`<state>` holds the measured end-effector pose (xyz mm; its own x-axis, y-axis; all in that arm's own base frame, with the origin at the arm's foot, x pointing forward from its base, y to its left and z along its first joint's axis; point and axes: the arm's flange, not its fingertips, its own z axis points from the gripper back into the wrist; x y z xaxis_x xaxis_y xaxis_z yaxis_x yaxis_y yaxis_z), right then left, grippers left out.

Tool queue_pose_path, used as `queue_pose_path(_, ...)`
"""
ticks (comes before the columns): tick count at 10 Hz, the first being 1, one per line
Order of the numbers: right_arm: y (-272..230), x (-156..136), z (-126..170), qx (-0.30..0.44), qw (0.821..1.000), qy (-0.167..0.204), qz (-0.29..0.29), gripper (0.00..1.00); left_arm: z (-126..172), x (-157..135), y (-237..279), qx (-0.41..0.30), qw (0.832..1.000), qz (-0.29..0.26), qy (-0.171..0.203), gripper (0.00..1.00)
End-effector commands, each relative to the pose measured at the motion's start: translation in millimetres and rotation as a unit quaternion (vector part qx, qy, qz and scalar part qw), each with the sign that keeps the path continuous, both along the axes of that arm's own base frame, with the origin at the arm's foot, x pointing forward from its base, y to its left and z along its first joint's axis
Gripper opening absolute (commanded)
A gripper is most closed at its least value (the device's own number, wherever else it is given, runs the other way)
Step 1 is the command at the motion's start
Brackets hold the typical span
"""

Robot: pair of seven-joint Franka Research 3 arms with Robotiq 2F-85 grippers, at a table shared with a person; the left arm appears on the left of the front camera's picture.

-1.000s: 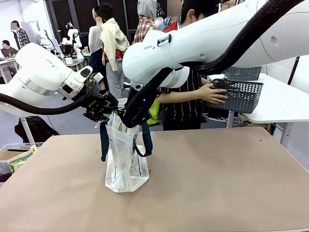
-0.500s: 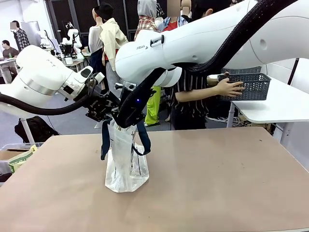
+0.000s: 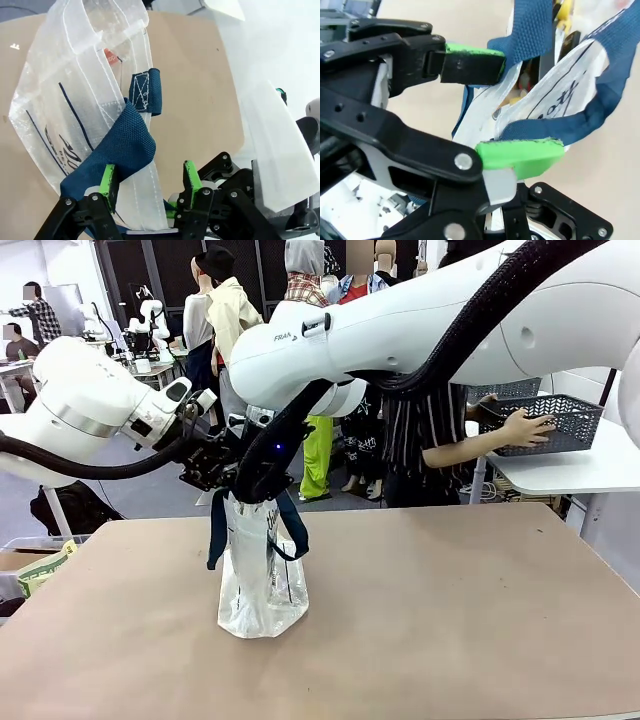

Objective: Transfer purchased items from the store into the shopping bag.
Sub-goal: Move the Reusable shopping bag to the right side of the table.

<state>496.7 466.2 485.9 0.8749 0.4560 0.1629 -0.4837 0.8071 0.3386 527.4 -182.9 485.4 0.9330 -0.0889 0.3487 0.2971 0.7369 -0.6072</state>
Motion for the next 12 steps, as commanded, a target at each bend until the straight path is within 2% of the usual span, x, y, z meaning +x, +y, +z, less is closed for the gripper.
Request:
queue_pose_path(1,11.7,0.7,-1.8,-0.005,1.0,-0.01,0.019,0.0,-2.0,4.8,-4.6,-0.02,1.0,-0.013,0.001,0.68)
queue_pose_path(5,14.7,-2.4,1.3,0.0,1.0,-0.018,0.022,0.0,-7.9,6.5,-10.0,-0.009,1.0,-0.022,0.006,0.68)
queue_pose_path(8,12.8,-3.4,1.8,0.001,1.0,-0.019,0.015,0.0,-8.3,6.2,-9.6,0.006,1.0,-0.015,0.009,0.13)
queue_pose_path(9,12.4,-2.9,1.6,0.001,1.0,-0.019,0.014,0.0,-8.0,6.7,-9.1,0.007,1.0,-0.014,0.01,0.0)
queue_pose_path(12,11.0,-2.7,1.7,0.001,1.0,-0.018,0.009,0.0,-8.1,6.6,-8.5,0.011,1.0,-0.013,0.013,0.0)
